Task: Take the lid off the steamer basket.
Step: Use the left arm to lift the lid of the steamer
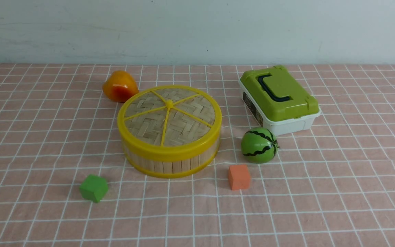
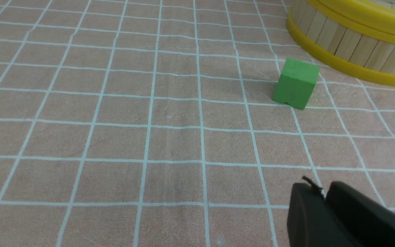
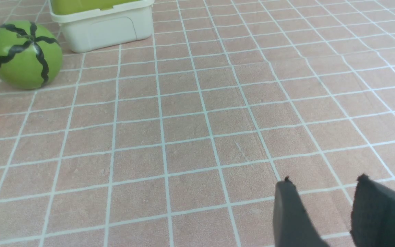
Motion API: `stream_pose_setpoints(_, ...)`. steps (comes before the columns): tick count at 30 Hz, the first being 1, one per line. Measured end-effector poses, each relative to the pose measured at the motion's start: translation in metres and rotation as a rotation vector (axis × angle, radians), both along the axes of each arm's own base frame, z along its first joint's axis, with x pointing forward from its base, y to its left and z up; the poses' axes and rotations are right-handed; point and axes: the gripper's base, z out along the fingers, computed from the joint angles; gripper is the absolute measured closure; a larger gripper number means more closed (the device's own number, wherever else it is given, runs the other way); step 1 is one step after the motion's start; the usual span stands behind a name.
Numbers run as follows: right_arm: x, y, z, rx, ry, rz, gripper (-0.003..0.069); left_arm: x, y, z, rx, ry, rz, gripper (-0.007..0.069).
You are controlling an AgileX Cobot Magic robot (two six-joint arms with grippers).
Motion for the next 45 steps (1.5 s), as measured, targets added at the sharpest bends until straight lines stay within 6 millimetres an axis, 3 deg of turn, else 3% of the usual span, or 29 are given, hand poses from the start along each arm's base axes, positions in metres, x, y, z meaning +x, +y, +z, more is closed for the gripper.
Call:
stream_pose_setpoints(13,0.0,0.0,0.0,0.0,0.0,0.0,0.0417,0.001,0.0,0.002,-0.007,-0.02,0.0,0.0545)
stream_pose_setpoints(18,0.0,0.0,0.0,0.0,0.0,0.0,0.0417,0.004,-0.001,0.016,-0.037,-0.177,0.001,0.0542)
stream_pose_setpoints(23,0.0,0.0,0.0,0.0,0.0,0.0,0.0417,0.003,0.0,0.048,-0.06,-0.527,0.007,0.0533)
stream_pose_setpoints(27,0.0,0.0,0.0,0.0,0.0,0.0,0.0417,-0.009,0.002,0.078,-0.078,-0.888,0.014,0.0532)
stream_pose_setpoints(31,0.0,0.0,0.0,0.0,0.0,0.0,0.0417,-0.019,0.003,0.091,-0.119,-1.071,0.012,0.0531)
stream_pose_setpoints(38,0.0,0.0,0.0,0.0,0.0,0.0,0.0417,-0.027,0.004,0.109,-0.266,-1.137,-0.027,0.0529)
stream_pose_setpoints(41,0.0,0.0,0.0,0.0,0.0,0.0,0.0417,-0.028,0.003,0.145,-0.26,-1.018,-0.024,0.0571)
stream_pose_setpoints(42,0.0,0.0,0.0,0.0,0.0,0.0,0.0417,-0.029,0.003,0.166,-0.244,-0.977,-0.021,0.0601)
stream_pose_setpoints(43,0.0,0.0,0.0,0.0,0.0,0.0,0.0417,-0.027,0.002,0.165,-0.239,-0.954,-0.018,0.0606)
stream_pose_setpoints(45,0.0,0.0,0.0,0.0,0.0,0.0,0.0417,-0.017,0.001,0.197,-0.184,-0.859,-0.008,0.0637)
